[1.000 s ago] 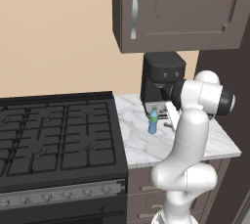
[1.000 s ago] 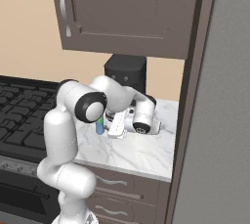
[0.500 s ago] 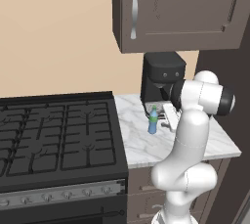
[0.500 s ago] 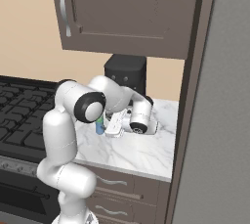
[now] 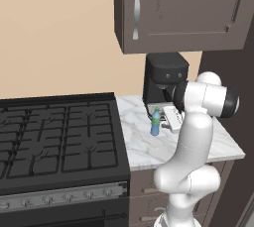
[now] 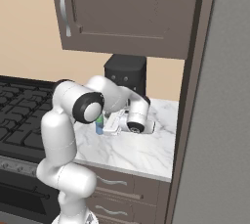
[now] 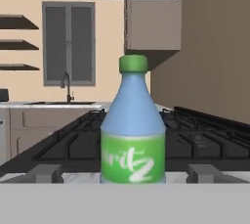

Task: Take the bottled waters from the counter and place them in the freezer to freeze. Close the freezer door after placing the bottles.

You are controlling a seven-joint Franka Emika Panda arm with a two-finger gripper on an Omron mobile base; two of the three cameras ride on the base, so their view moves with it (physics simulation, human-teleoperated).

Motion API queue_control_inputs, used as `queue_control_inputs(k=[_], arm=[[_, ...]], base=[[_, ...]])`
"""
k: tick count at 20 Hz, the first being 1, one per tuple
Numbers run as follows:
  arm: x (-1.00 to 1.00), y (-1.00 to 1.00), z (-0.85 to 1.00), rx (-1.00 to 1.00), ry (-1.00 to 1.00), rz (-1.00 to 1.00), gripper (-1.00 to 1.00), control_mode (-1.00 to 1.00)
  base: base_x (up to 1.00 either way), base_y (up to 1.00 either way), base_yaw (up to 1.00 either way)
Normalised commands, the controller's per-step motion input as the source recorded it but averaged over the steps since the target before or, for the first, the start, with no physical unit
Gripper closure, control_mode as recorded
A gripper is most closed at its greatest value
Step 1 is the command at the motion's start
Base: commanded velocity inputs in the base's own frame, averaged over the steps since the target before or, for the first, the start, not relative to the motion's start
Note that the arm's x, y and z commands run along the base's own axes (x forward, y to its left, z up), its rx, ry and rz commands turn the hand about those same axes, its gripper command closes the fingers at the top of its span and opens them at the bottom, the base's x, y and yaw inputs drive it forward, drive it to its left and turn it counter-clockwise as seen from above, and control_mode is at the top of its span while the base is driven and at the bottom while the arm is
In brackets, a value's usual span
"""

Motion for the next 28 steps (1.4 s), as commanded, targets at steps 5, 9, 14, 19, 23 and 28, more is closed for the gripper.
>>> queue_control_inputs(k=[5,9,14,19,23,28], arm=[[0.0,0.12,0.0,0.0,0.0,0.0,-1.0,-1.0],[0.0,0.08,0.0,0.0,0.0,0.0,-1.0,-1.0],[0.0,0.08,0.0,0.0,0.0,0.0,-1.0,-1.0],[0.0,0.15,0.0,0.0,0.0,0.0,-1.0,-1.0],[0.0,0.12,0.0,0.0,0.0,0.0,-1.0,-1.0],[0.0,0.01,0.0,0.0,0.0,0.0,1.0,-1.0]], base=[[0.0,0.0,0.0],[0.0,0.0,0.0],[0.0,0.0,0.0],[0.0,0.0,0.0],[0.0,0.0,0.0],[0.0,0.0,0.0]])
